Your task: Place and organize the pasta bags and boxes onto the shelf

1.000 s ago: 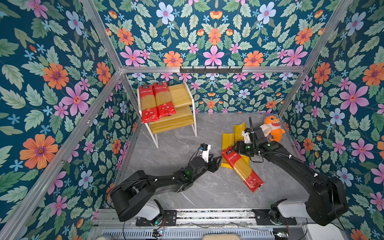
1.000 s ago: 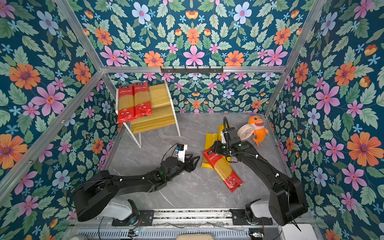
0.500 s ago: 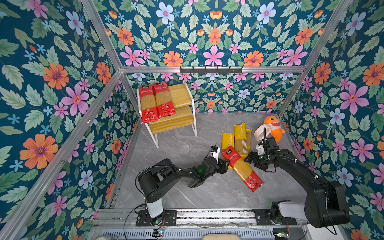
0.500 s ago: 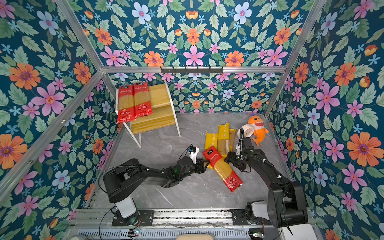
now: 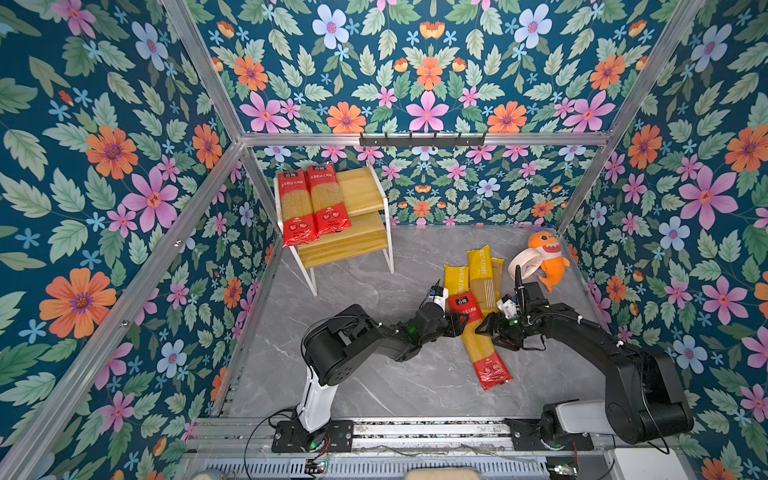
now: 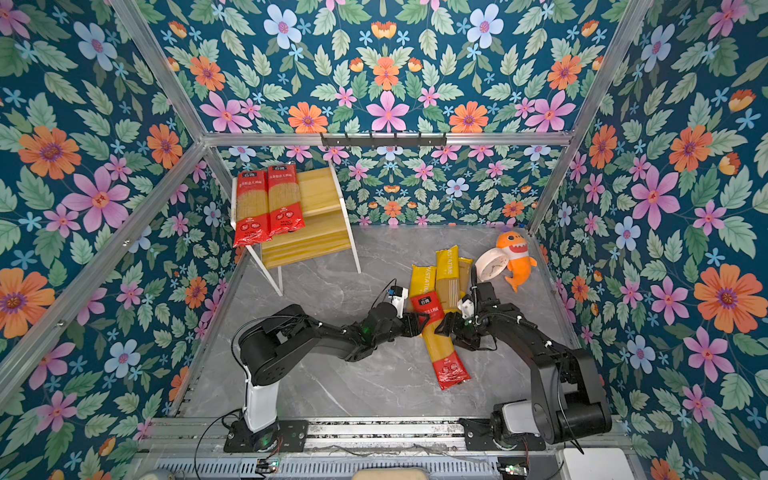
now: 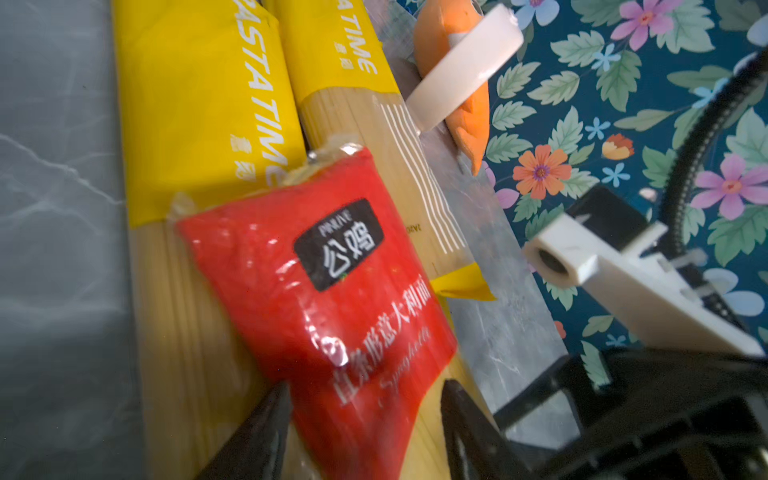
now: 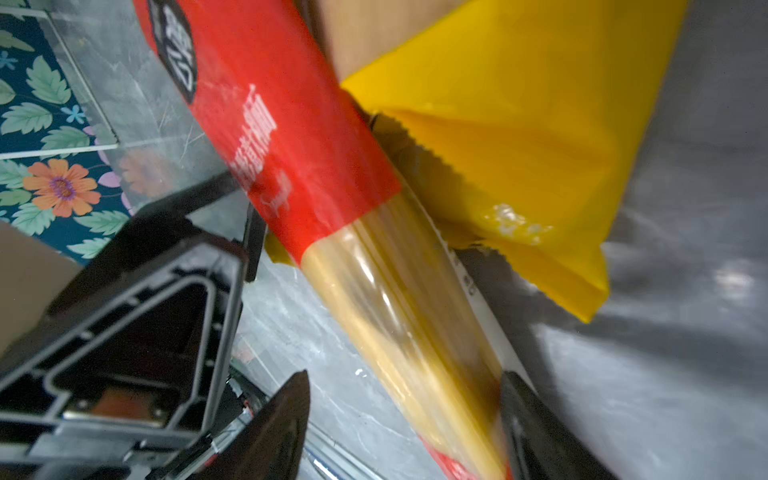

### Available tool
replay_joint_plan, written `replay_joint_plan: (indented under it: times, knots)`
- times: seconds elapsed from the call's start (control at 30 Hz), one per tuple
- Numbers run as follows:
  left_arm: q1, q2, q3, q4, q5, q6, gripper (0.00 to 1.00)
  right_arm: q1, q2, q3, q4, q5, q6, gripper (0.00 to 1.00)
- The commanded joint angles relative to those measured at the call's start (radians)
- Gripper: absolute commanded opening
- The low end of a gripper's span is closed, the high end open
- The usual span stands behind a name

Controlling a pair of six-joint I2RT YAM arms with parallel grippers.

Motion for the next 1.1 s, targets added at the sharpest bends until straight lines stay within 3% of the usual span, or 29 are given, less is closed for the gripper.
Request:
replay_joint_plan:
  times: [0.0,0.13,0.23,0.33,0.5,0.63,0.7,0.97,1.07]
  knots:
    - [0.024,-0.020,0.009,-0.003,0.034,0.016,0.61,-0.002,0.026,0.043,-0.087,0.025,-0.075,0.74]
    - [0.029,-0.072,-0.045,-0.025,0.040,0.021,0.61,-0.002,0.057,0.068,-0.122,0.138,-0.124,0.75]
    - [0.029,-0.128,-0.126,0.004,0.035,-0.006,0.61,0.006,0.085,0.046,-0.045,0.053,-0.135,0.74]
    - [0.027,-0.196,-0.215,0.056,-0.003,-0.004,0.61,0.043,0.135,0.054,-0.027,0.057,-0.146,0.68]
    - [0.027,-0.279,-0.337,0.190,-0.077,0.007,0.61,0.072,0.137,0.020,0.075,-0.022,-0.117,0.54]
    - [0.029,-0.311,-0.412,0.350,-0.106,-0.007,0.60,0.073,0.079,0.014,0.073,-0.023,-0.114,0.33]
    - [0.029,-0.328,-0.421,0.391,-0.107,0.003,0.60,0.075,0.067,0.006,0.101,-0.078,-0.098,0.27]
    - [0.031,-0.436,-0.399,0.294,-0.098,0.073,0.62,0.085,-0.022,0.003,0.139,-0.209,-0.053,0.09]
    - [0.055,-0.480,-0.363,0.170,-0.061,0.044,0.62,0.086,-0.062,0.003,0.223,-0.243,0.009,0.06]
